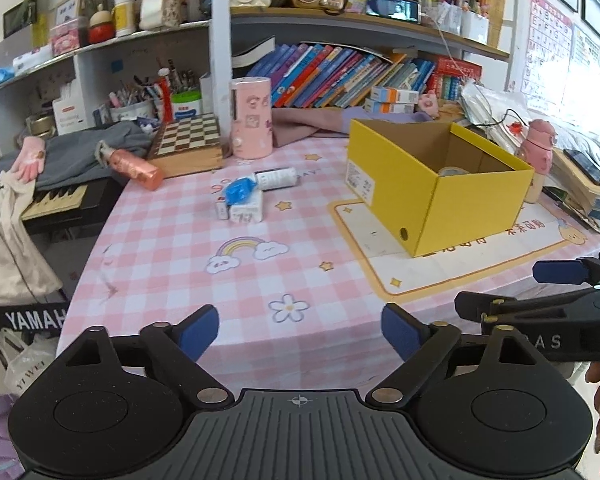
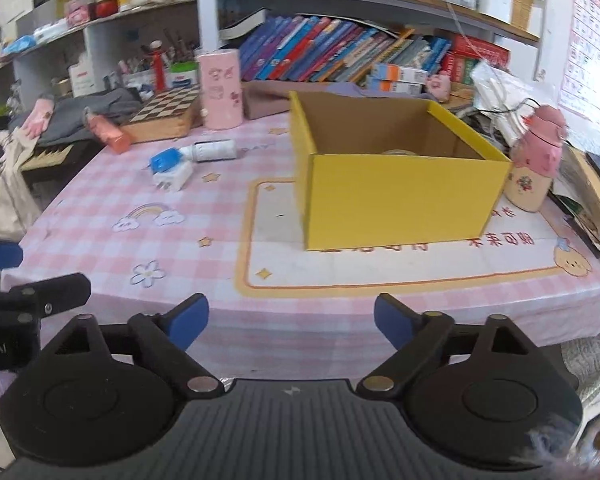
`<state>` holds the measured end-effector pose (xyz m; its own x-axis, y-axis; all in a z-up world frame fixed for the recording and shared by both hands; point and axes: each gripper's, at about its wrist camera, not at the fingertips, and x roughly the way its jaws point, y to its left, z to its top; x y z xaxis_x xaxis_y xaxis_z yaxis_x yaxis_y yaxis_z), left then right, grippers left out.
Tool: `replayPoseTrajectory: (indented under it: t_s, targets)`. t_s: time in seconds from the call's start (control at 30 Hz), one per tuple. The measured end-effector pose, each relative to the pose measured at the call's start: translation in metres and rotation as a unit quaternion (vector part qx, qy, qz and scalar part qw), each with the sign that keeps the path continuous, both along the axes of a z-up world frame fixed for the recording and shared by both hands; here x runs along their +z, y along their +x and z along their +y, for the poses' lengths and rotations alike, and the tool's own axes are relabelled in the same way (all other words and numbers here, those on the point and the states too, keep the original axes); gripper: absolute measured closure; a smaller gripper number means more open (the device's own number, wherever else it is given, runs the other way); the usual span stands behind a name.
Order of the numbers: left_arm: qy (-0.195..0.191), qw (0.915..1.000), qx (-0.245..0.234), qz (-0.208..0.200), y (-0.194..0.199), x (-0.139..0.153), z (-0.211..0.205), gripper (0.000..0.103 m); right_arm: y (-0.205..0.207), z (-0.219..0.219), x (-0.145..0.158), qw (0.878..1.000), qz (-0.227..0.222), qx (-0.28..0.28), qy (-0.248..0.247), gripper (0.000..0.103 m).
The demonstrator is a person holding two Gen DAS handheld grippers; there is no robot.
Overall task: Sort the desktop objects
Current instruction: 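Withdraw both open tools from the box back over the table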
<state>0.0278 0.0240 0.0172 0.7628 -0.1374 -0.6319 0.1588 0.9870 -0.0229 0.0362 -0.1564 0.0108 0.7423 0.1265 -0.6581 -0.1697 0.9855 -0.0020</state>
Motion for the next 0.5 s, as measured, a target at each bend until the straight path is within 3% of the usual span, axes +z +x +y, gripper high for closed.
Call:
replayPoseTrajectory:
  t_s: [0.5]
  targets:
    - [-0.01, 0.9998, 0.009, 0.016, -0.001, -0.007, 0.037, 0.01, 0.0, 0.047, -0.001, 0.999, 0.011, 0.041, -0.02, 0.004]
